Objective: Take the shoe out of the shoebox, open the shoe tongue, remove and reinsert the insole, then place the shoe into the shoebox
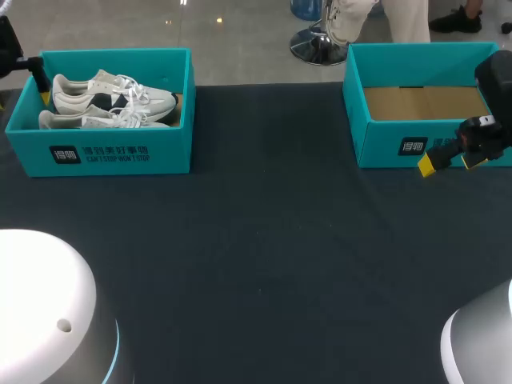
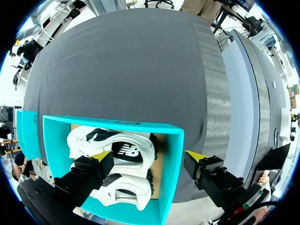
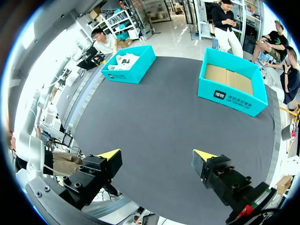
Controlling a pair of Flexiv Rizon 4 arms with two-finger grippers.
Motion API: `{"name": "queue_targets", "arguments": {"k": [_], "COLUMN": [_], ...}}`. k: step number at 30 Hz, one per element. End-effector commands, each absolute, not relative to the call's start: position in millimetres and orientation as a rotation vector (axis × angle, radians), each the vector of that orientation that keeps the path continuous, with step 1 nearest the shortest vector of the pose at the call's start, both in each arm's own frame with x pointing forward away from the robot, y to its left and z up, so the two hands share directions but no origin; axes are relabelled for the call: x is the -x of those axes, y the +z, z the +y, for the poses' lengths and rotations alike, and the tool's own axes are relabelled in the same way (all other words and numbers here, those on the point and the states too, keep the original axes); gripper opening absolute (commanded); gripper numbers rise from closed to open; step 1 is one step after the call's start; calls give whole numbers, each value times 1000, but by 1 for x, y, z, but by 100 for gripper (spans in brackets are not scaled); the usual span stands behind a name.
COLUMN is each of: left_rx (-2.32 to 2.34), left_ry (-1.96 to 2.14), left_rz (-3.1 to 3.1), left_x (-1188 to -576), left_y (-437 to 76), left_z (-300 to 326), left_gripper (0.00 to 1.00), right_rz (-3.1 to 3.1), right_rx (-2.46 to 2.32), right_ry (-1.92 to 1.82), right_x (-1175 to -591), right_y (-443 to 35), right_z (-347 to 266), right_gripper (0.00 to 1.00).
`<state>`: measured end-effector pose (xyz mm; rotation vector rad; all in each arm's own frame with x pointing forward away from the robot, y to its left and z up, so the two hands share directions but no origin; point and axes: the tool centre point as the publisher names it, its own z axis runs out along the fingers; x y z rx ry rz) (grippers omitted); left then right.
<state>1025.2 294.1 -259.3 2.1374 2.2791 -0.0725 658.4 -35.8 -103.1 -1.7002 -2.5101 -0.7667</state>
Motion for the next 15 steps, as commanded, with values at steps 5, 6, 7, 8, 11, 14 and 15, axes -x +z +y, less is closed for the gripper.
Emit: {"name": "queue_targets", "arguments": {"k": [5, 6, 7, 8, 11, 14, 15], "left_rx": [-2144, -2144, -2144, -2144, -2144, -2144, -2144], "left_ry": [-15, -15, -15, -15, -15, -15, -15], "left_rz": [2316, 2316, 2316, 2316, 2316, 2316, 2316], "left_x": [-1024, -1024, -1024, -1024, -1024, -1024, -1024], "left_y": [-261, -261, -261, -261, -261, -261, -261], "left_z": [290, 290, 290, 290, 290, 290, 290], "left_gripper": [100, 100, 100, 100, 100, 100, 100], "right_rz": [-2508, -2508, -2508, -2508, -2508, -2508, -2508], "right_rx": [1698, 1698, 1698, 1698, 1698, 1698, 1698], "right_ry": [-755, -755, -755, -755, -755, -755, -755], "right_x": [-663, -663, -663, -663, -663, -663, -663], "right_y": [-102, -102, -102, -102, -102, -102, -102], "right_z": [-34, -34, -34, -34, -34, -34, -34], "right_gripper": [100, 100, 100, 100, 100, 100, 100]}}
